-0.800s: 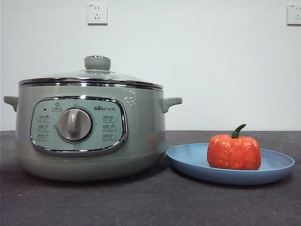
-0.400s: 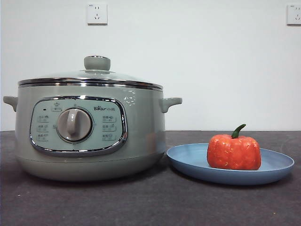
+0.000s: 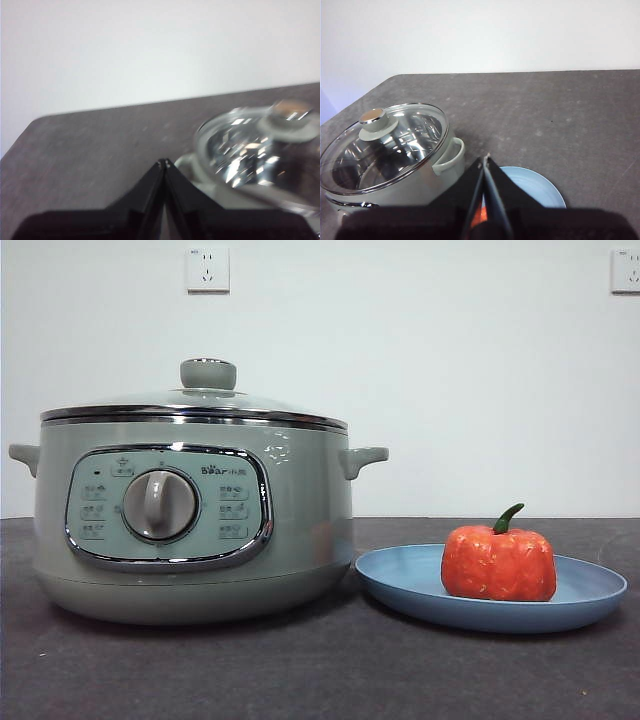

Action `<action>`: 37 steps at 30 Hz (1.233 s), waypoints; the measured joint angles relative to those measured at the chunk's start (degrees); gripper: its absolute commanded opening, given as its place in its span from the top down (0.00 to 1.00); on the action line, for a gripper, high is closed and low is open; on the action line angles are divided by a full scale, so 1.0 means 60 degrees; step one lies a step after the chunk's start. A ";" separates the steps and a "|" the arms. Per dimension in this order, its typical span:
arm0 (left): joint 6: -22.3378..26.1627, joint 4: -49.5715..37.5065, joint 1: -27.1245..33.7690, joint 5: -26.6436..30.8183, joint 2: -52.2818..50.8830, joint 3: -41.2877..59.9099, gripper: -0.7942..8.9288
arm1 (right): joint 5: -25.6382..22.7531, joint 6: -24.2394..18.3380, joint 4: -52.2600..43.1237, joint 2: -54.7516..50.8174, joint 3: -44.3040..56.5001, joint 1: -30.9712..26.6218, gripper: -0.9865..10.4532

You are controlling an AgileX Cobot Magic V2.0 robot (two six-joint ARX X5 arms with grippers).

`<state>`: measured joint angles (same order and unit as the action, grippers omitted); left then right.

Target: Take the pumpkin out from the steamer,put the pumpkin in the blue plate,close the lid

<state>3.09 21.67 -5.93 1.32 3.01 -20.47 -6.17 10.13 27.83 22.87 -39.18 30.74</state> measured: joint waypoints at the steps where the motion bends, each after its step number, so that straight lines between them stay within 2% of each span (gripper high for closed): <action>1: 0.0025 -0.0131 0.0138 0.0000 -0.0142 0.0419 0.92 | 0.0000 0.0000 0.0000 0.0000 0.0000 0.0000 0.91; 6: 0.0058 -0.0878 0.0357 -0.0007 -0.0401 0.2084 0.92 | 0.0004 0.0004 0.0004 0.0000 0.0000 0.0000 0.91; 10: 0.0058 -0.1333 0.0357 -0.0007 -0.0426 0.2736 0.92 | 0.0000 0.0004 0.0000 0.0000 0.0000 0.0000 0.91; 17: 0.0044 -0.1457 0.0444 -0.0018 -0.0444 0.2936 0.92 | 0.0004 0.0004 0.0004 0.0000 0.0000 0.0000 0.91; 26: -0.0608 -0.1381 0.0860 -0.0033 -0.0444 0.3064 0.92 | 0.0004 0.0029 0.0004 0.0000 0.0000 0.0000 0.91; 37: -0.0703 -0.1377 0.0900 -0.0029 -0.0444 0.3064 0.92 | 0.0004 0.0029 0.0004 0.0000 0.0000 0.0000 0.91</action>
<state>-1.13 13.41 -0.54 1.15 0.34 -2.09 -6.15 10.31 27.86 22.87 -39.18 30.74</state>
